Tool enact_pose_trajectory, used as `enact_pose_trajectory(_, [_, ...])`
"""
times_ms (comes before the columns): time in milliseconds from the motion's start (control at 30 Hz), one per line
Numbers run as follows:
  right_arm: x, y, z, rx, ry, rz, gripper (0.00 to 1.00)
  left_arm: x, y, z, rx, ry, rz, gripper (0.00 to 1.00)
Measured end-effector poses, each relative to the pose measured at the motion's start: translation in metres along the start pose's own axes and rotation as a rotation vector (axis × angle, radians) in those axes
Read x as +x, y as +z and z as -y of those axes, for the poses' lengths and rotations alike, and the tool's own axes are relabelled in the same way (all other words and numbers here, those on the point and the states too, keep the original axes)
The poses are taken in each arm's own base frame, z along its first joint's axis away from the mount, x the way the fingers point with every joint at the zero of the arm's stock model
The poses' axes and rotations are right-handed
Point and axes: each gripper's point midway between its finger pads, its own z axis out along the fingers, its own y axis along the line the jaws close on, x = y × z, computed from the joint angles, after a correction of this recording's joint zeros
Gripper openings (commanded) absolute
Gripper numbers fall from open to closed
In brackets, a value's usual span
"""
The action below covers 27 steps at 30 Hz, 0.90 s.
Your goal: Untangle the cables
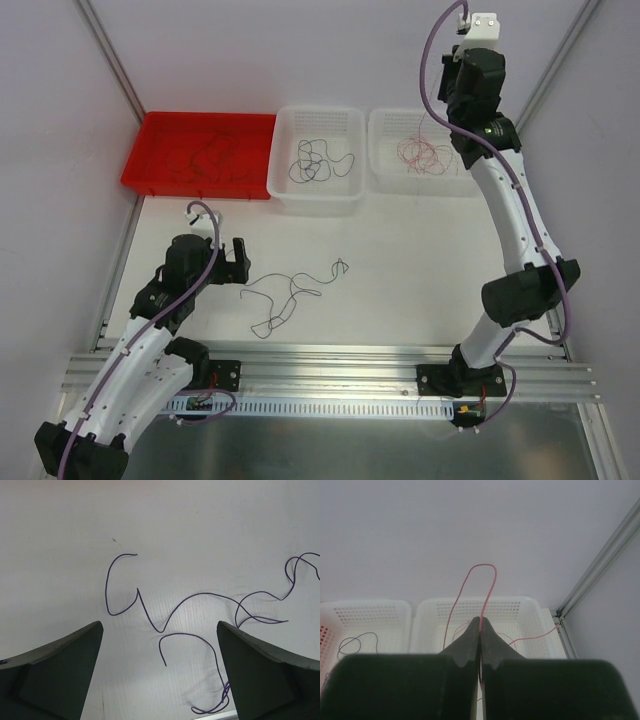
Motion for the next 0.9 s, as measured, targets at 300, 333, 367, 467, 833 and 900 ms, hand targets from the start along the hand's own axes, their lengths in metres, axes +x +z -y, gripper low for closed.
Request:
enact_pose_trajectory(300, [0.129,0.101,0.007,0.060,-0.088,-0.203,0.28,0.005,0.004,0.002,0.007,0.001,-0.030,0.99])
enact_pose_trajectory(333, [0.147,0.108,0.008,0.064,-0.096,-0.236,0.36,0.006,0.005,0.002,0.007,0.002,-0.034,0.99])
enact_pose_trajectory(367, [0.161,0.112,0.009,0.068,-0.106,-0.266,0.44,0.006,0.005,0.002,0.008,0.002,-0.037,0.99])
enact_pose_trajectory(467, [0.197,0.111,0.012,0.071,-0.121,-0.351,0.70,0.007,0.006,0.002,0.008,0.002,-0.043,0.99])
enact_pose_trajectory(833, [0.204,0.019,-0.022,-0.136,0.010,-0.488,0.80,0.008,0.006,0.006,0.033,0.001,-0.047,0.99])
enact_pose_trajectory(900, [0.200,-0.018,-0.039,-0.202,0.046,-0.510,0.80,0.008,0.006,0.008,0.042,0.001,-0.049,0.99])
